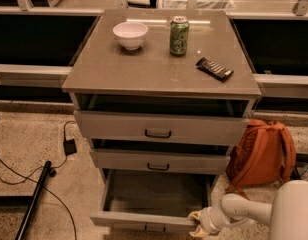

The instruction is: Open bottom drawer

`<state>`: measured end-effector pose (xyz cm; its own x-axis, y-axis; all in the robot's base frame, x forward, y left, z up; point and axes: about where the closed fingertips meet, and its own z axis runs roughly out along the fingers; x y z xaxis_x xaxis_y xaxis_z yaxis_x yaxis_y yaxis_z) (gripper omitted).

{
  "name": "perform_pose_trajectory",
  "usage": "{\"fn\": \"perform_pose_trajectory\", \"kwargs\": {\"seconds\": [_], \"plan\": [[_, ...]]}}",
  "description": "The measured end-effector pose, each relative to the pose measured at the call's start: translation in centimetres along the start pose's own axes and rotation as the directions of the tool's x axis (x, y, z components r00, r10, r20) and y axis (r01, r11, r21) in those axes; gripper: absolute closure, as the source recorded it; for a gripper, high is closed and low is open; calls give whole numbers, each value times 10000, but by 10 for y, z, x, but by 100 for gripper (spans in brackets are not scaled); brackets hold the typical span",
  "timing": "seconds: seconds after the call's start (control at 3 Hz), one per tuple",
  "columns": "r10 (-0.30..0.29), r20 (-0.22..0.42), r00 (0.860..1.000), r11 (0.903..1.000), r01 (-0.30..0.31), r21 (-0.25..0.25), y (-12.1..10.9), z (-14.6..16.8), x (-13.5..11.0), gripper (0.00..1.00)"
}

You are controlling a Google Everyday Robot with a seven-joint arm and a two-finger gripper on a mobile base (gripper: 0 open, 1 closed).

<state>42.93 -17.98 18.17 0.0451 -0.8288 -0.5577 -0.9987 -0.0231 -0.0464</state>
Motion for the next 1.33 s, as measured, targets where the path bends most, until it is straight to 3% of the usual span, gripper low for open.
{"fn": "perform_pose_trajectory", "kwargs": {"seconds": [0.33,0.67,1.0,1.33], "plan": [[0,0,10000,10000,0,0,0,-2,-1,67],[-487,-321,9983,9985,494,218,-9,-20,-21,56],[-1233,-666,9901,9919,1250,226,-7,-43,-57,34],[-1550,-790,9848,9870,1578,308,-19,-52,-79,11]]}}
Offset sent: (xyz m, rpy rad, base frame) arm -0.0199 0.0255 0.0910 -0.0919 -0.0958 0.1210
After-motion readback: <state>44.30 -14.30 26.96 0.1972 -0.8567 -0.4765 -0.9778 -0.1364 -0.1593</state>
